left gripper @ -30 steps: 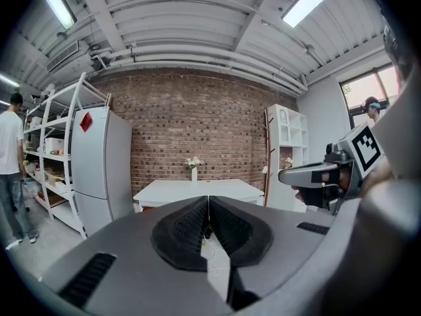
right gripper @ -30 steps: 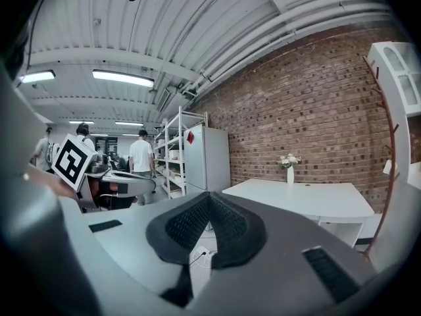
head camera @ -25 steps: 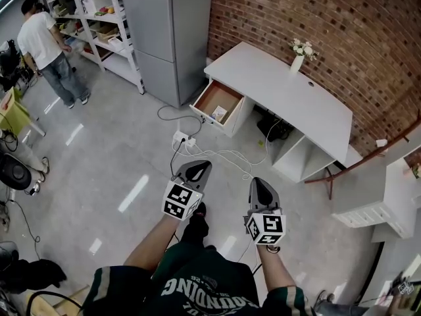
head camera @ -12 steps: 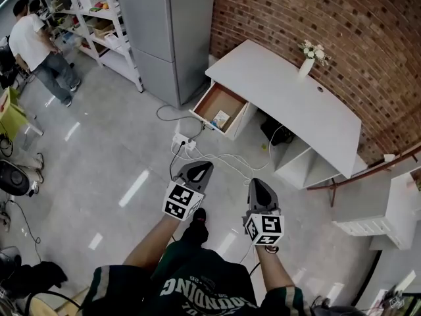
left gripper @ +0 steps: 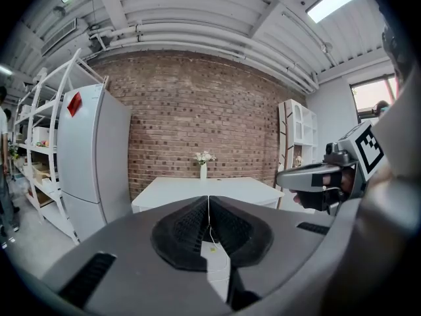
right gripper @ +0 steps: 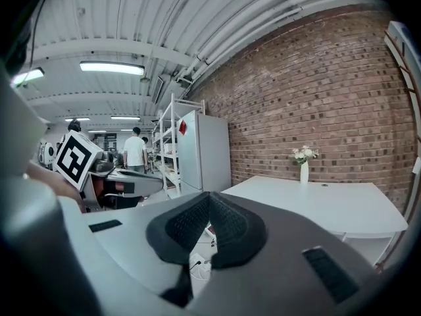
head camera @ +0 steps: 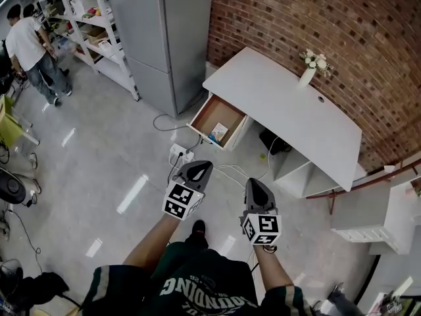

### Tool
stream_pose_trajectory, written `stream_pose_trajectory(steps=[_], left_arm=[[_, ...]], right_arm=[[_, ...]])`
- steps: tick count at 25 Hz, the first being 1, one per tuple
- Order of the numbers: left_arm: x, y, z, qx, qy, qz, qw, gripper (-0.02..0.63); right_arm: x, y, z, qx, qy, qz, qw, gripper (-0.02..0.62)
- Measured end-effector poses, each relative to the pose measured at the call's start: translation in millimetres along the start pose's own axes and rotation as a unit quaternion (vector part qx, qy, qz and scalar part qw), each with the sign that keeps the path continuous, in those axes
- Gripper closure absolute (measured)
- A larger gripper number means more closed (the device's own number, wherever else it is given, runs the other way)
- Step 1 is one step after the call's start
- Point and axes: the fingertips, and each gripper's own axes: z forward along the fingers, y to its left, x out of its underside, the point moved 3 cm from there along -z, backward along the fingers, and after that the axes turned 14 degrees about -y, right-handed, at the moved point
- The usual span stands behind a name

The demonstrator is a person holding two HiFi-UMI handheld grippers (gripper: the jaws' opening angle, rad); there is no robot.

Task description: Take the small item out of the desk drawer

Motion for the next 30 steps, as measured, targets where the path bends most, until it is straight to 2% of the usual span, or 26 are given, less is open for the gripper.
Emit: stream_pose_trajectory(steps=[10, 22, 30], left_arm=[[2, 26, 20, 0.013, 0.003, 0.0, 0.9999, 0.589], [14, 24, 46, 0.036, 0.012, -0.015, 0.9992, 0.589], [16, 30, 79, 0.044, 0.014, -0.014, 0.9988, 0.589]], right_arm=[[0, -7, 27, 0.017, -0.002, 0.001, 1.0, 0.571], [-6, -29, 28, 0.041, 0.0, -0.012, 0.999, 0.572], [-5, -49, 51, 0.042, -0.001, -0.009, 0.999, 0.571]])
